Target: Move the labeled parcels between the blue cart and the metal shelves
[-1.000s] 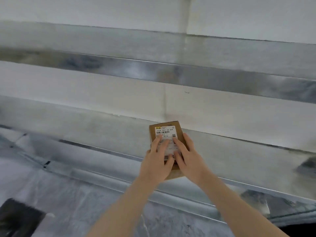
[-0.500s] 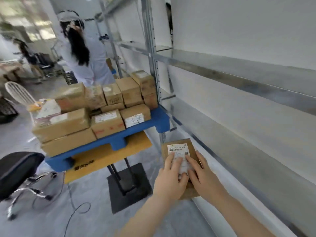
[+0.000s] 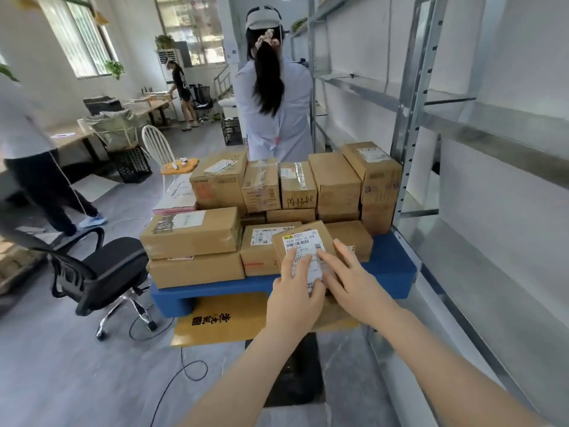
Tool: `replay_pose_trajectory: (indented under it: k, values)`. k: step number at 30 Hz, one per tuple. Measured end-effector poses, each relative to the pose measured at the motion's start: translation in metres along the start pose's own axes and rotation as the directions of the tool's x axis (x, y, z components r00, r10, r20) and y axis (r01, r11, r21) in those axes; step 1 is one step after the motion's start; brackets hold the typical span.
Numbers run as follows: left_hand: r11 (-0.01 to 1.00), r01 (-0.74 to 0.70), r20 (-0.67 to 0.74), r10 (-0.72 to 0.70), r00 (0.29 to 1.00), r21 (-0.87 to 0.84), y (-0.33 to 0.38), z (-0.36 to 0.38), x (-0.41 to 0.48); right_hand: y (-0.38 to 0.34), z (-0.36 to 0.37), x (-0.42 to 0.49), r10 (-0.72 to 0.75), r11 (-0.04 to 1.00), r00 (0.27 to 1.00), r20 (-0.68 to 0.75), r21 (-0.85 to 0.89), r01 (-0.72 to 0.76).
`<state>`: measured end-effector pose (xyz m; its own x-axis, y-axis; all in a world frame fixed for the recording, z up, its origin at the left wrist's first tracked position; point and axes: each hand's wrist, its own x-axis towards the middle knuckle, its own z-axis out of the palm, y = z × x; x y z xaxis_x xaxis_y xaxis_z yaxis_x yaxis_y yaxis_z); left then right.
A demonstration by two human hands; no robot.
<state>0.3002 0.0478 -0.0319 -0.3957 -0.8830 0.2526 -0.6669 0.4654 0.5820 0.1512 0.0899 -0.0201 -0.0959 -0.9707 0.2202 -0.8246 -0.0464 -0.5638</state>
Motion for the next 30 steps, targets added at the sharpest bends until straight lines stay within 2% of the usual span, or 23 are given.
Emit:
replay_pose_trajectory:
  k: [5,10,16,21,23,25,27,30]
  values:
    - [0.985,0.175,-0.086,-0.175,0.981,-0.004,-0.014,0.004,0.068,0.026,-0.001,0.106,-0.158,0.987,0.973,0.167,0.010,0.159]
    - [0.949,0.314,-0.098,-0.315,0.944,-0.020,-0.032,0.000,0.118,0.033,0.013,0.188,-0.253,0.967,0.930,0.268,0.054,0.248]
    - [0.931,0.365,-0.017,-0.365,0.931,-0.008,-0.054,-0.001,0.155,0.037,0.027,0.256,-0.239,0.969,0.876,0.419,0.052,0.240]
    - [0.965,0.232,0.034,-0.238,0.971,0.125,-0.072,-0.013,0.162,0.039,0.022,0.276,-0.217,0.974,0.845,0.489,0.056,0.218]
    - [0.943,0.104,-0.079,-0.084,0.993,0.316,-0.089,-0.033,0.173,0.036,0.016,0.280,-0.195,0.974,0.825,0.530,0.007,0.226]
    - [0.884,-0.005,-0.096,0.056,0.994,0.468,-0.111,-0.056,0.193,0.031,0.010,0.283,-0.158,0.972,0.823,0.545,-0.059,0.226]
    - [0.847,-0.085,0.029,0.082,0.996,0.525,-0.135,-0.070,0.213,0.026,0.008,0.281,-0.101,0.967,0.860,0.500,-0.153,0.203]
    - [0.863,-0.149,0.175,0.072,0.982,0.483,-0.159,-0.070,0.227,0.017,0.018,0.259,-0.022,0.931,0.949,0.316,-0.339,0.134]
